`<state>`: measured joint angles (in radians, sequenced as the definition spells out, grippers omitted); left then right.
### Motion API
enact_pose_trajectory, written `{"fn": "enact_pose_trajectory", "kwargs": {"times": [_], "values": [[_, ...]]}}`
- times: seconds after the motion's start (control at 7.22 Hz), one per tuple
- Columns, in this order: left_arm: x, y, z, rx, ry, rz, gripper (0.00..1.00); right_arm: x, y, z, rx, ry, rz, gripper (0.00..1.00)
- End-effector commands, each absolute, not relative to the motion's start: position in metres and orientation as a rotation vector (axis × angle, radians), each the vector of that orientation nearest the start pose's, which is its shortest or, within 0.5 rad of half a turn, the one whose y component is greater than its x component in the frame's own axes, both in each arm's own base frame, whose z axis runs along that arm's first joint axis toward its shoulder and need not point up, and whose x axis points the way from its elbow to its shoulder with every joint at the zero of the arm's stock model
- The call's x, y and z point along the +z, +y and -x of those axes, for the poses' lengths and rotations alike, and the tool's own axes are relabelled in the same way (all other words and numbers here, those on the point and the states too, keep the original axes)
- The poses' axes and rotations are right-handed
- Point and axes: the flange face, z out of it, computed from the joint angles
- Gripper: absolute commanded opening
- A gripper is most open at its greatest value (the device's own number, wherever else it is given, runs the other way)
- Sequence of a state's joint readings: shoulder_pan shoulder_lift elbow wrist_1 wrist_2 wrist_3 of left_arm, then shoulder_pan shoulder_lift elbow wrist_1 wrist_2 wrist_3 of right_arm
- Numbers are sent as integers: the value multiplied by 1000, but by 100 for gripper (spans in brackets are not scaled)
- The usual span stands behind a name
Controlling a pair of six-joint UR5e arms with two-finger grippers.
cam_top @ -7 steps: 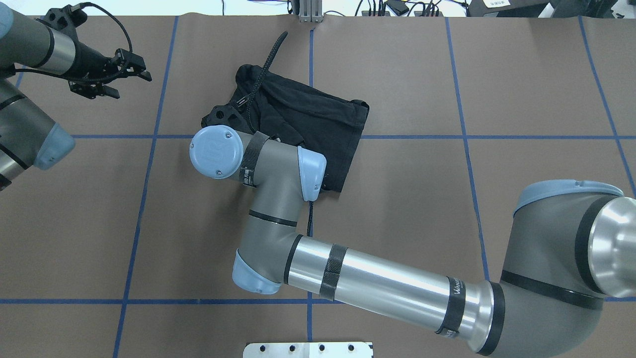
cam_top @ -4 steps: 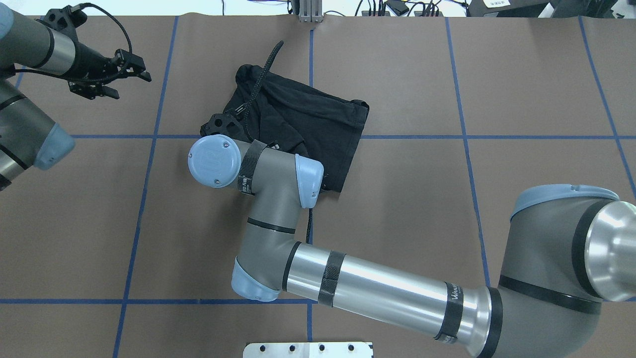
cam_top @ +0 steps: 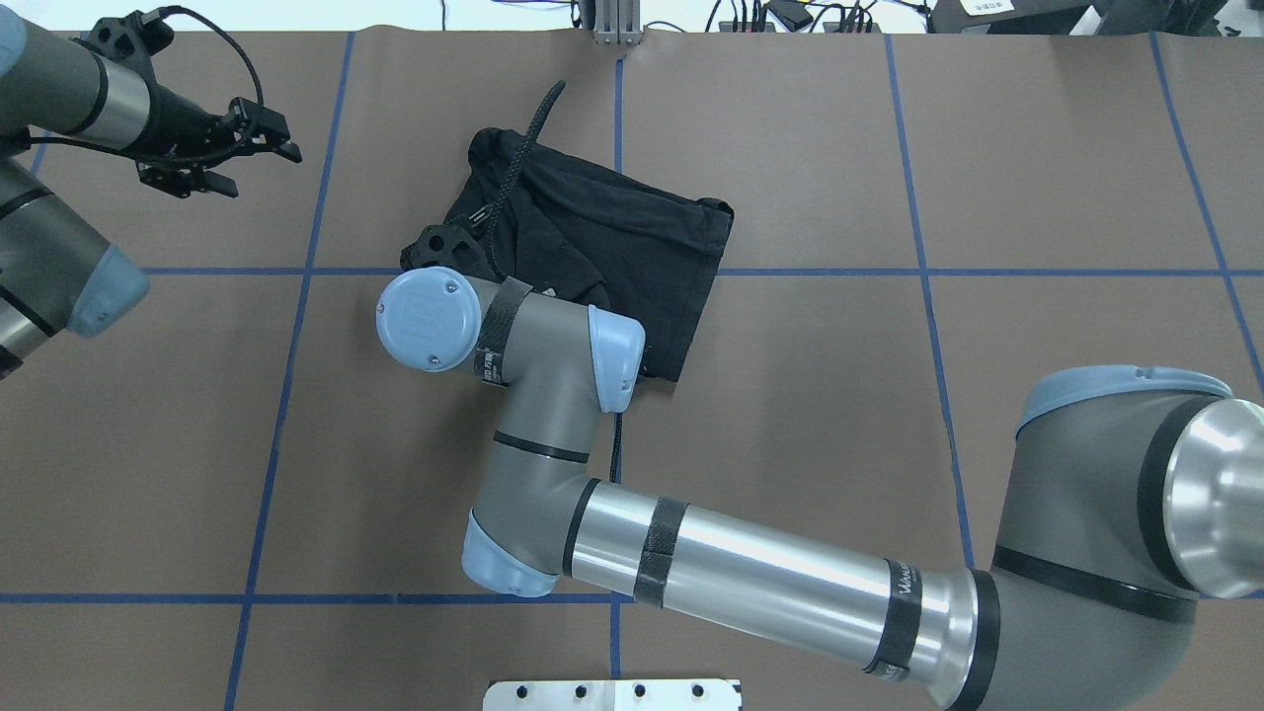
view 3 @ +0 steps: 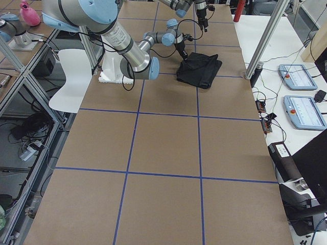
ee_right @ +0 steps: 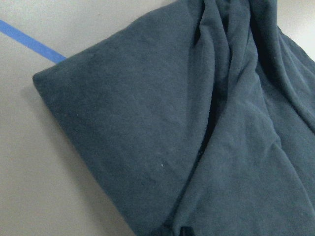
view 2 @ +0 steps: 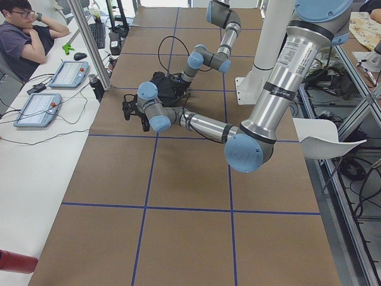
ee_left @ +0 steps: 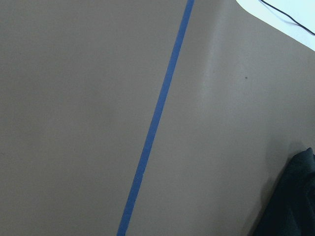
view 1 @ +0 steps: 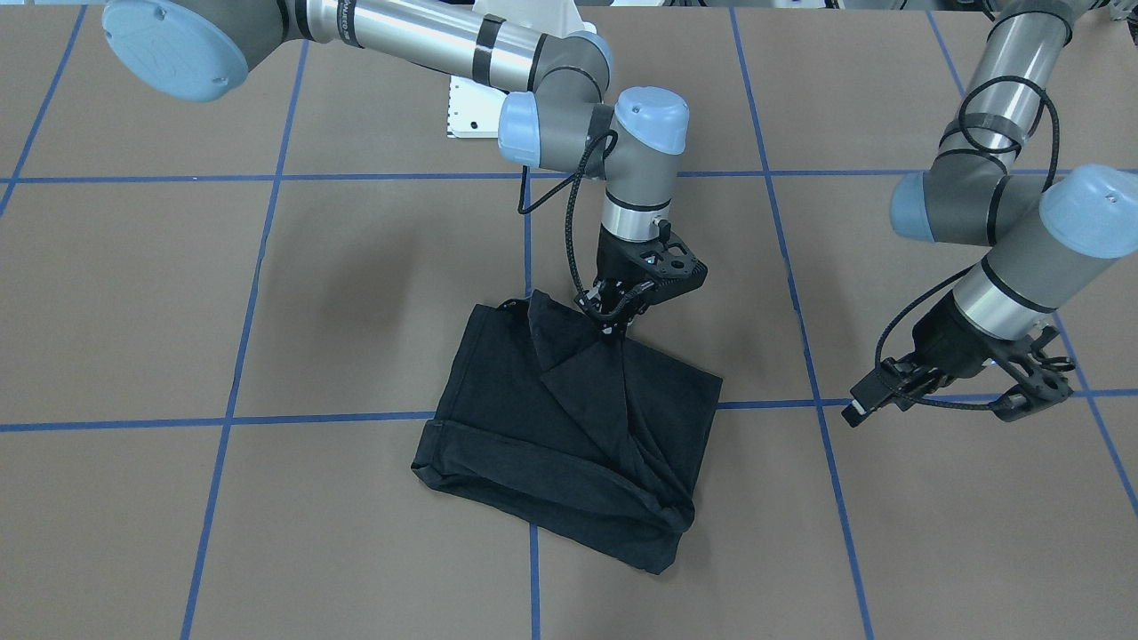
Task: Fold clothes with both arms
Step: 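Lower the right gripper onto the folded shirt and press it flat while the left withdraws, then push the folded shirt away from the robot with the right gripper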
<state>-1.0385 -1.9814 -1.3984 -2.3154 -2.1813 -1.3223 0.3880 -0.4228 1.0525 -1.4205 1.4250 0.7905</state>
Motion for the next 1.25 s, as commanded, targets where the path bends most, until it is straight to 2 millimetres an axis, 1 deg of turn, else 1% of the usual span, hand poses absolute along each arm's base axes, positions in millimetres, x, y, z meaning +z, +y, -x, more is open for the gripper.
{"fn": "enact_pose_trajectory", "kwargs": {"times": [0.0, 0.14, 0.42, 0.55, 0.69, 0.83, 0.97, 1.11], "values": [[421, -619, -277, -407, 1103, -121, 100, 100, -467, 716, -309, -583, -557, 0], [421, -619, -278, -405, 1103, -120, 100, 89, -481, 701, -315, -590, -578, 0], [420, -619, -278, -404, 1105, -122, 100, 86, -511, 675, -317, -618, -550, 0], [416, -620, -277, -404, 1109, -124, 100, 84, -522, 665, -331, -613, -560, 0], [412, -620, -278, -403, 1113, -128, 100, 89, -538, 651, -320, -600, -565, 0], [409, -619, -278, -405, 1115, -127, 100, 99, -551, 640, -347, -595, -556, 0], [398, -617, -278, -408, 1110, -120, 100, 112, -565, 626, -360, -582, -554, 0], [384, -613, -278, -414, 1100, -108, 100, 134, -580, 608, -381, -559, -562, 0]]}}
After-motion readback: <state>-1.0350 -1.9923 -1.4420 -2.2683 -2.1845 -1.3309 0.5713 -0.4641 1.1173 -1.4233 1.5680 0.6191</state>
